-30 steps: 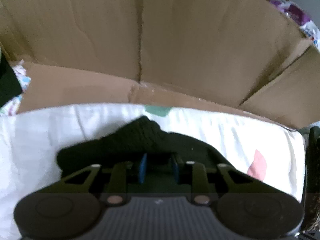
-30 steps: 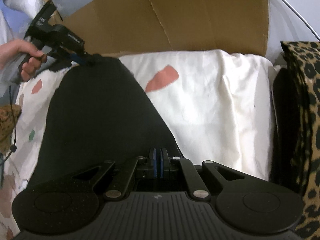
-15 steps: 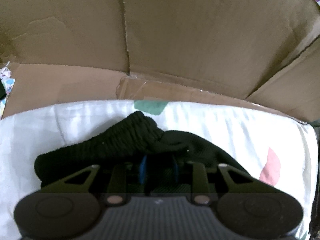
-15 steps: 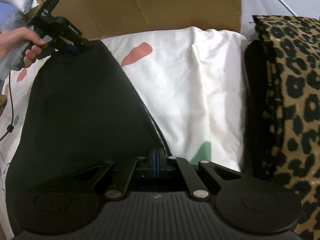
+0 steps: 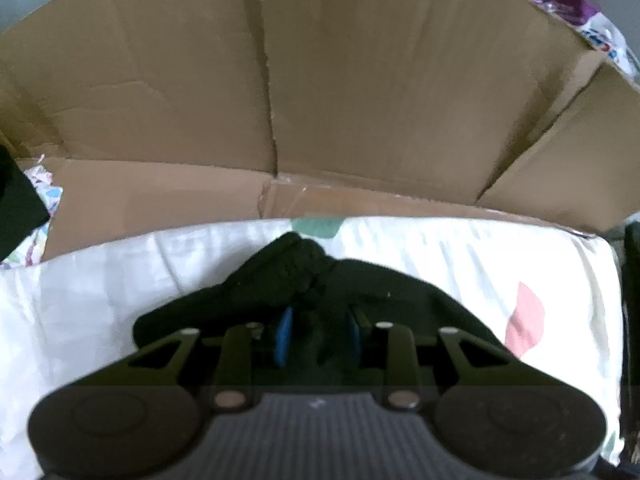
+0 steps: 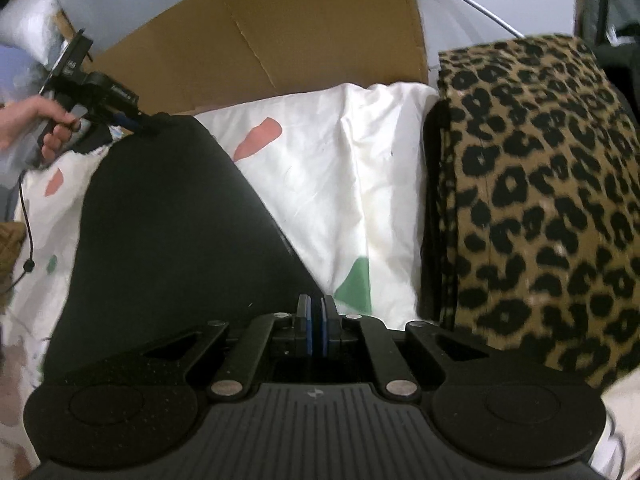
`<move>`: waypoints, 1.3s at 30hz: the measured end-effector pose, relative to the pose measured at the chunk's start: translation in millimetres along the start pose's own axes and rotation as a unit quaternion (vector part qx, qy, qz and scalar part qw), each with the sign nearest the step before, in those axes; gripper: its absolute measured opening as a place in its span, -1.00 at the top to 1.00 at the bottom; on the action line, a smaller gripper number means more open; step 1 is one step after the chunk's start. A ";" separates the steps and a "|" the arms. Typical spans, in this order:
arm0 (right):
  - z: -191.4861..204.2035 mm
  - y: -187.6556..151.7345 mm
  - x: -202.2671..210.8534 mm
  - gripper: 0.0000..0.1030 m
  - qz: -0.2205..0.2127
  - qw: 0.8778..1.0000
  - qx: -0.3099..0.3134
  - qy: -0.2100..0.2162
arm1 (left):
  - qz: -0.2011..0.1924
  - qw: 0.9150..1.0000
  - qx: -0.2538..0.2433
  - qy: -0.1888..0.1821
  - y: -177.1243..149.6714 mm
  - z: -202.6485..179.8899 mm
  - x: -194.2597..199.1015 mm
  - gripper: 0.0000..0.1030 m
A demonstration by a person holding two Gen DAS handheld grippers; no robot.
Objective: Fold clothes
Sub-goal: 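Press the left gripper onto the folded shorts while the right gripper holds the edge, then open the right gripper and withdraw both grippers from the flattened shorts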
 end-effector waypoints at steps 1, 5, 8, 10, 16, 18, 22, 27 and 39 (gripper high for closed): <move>0.1 -3.2 -0.3 0.80 0.005 1.000 0.001 -0.004 | 0.002 1.000 -0.009 0.004 -4.8 -0.7 1.9 0.39; 3.6 -14.1 -0.7 0.55 0.012 1.000 0.012 -0.011 | 0.015 0.998 -0.056 0.014 -25.9 -6.5 -2.5 0.39; 15.4 -19.3 0.7 0.55 0.009 0.999 0.029 0.014 | 0.034 0.996 -0.075 0.028 -36.7 -6.3 -18.9 0.41; 22.6 -23.5 -7.0 0.55 0.019 0.999 0.046 0.015 | 0.038 0.996 -0.071 0.032 -36.5 -5.9 -29.2 0.42; 5.5 -24.3 -23.2 0.54 0.028 0.999 0.034 -0.026 | 0.040 0.997 -0.046 0.045 -26.9 -6.9 -52.9 0.41; -5.1 -23.7 -20.4 0.55 0.028 0.999 0.017 -0.032 | 0.039 0.997 -0.042 0.050 -22.4 -7.9 -57.5 0.41; -12.6 -28.8 -15.4 0.58 0.031 0.999 0.016 -0.034 | 0.049 0.997 -0.035 0.043 -14.7 -6.1 -59.7 0.40; -14.1 -28.5 -6.2 0.58 0.024 0.999 0.005 -0.038 | 0.044 0.995 -0.067 0.055 -20.4 -10.6 -42.9 0.42; 11.0 -14.8 -3.2 0.55 0.004 1.000 0.003 -0.004 | 0.048 0.994 -0.064 0.068 -82.3 18.3 -1.8 0.00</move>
Point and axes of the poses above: each gripper's, at about its wrist camera, not at the fingertips, and x roughly against the way its jaws point, z to its left, y to its top, the point moved 10 cm from there along -x, roughly the way its jaws point, and after that the axes turned 13 degrees about z, right-handed, at the moved point
